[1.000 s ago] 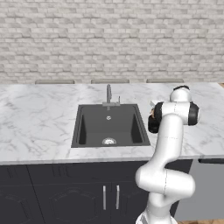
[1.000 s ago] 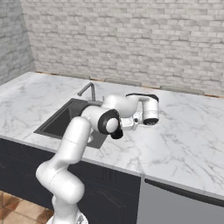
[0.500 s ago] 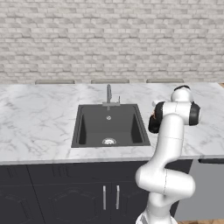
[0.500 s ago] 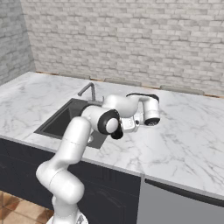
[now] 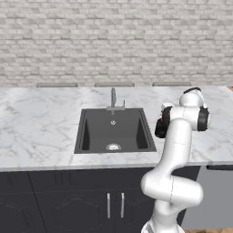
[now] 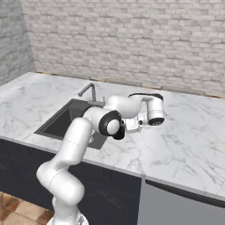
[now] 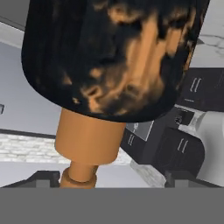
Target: Restock the sink supplies by placing the sponge and soap dispenser on the counter and next to the sink. Make sure the soap dispenser is upright.
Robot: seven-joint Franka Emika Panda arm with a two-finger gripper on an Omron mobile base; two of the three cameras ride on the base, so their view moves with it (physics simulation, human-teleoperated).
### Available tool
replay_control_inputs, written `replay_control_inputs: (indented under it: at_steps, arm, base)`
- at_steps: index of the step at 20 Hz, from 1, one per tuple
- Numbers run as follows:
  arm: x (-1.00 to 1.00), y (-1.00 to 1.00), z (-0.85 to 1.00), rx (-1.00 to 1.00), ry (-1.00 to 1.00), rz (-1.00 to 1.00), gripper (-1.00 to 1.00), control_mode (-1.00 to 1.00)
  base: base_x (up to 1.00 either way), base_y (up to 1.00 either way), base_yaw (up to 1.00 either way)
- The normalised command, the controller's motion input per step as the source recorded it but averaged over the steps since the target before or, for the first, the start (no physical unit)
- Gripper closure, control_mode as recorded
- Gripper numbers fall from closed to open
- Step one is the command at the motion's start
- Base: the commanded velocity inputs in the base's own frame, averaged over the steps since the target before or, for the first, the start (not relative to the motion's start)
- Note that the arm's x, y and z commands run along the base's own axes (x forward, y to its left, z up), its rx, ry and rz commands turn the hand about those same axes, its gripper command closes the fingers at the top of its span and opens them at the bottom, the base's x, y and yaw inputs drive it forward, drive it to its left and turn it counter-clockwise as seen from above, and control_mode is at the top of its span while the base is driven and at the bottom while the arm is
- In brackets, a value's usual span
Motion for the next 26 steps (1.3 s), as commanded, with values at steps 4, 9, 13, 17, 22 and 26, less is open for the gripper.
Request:
replay_control_inputs:
  at_steps: [4, 9, 13, 17, 22, 26]
  arm:
    - [0.16, -0.21, 0.00, 0.00, 0.00, 0.00, -1.00, -1.00]
    - [0.09, -0.03, 0.01, 0.00, 0.00, 0.00, -1.00, -1.00]
    - [0.00, 0.00, 0.23, 0.00, 0.00, -0.04, -1.00, -1.00]
    - [-0.01, 0.03, 0.36, 0.00, 0.00, -0.06, -1.00, -1.00]
    - [0.00, 0.06, 0.26, 0.00, 0.00, -0.05, -1.00, -1.00]
    - [-0.19, 0.06, 0.33, -0.01, -0.03, -0.05, -1.00, -1.00]
  base:
    - [0.00, 0.00, 0.00]
    - [0.00, 0.00, 0.00]
    - [0.00, 0.00, 0.00]
    - [0.00, 0.00, 0.00]
    - [0.00, 0.00, 0.00]
    - [0.00, 0.00, 0.00]
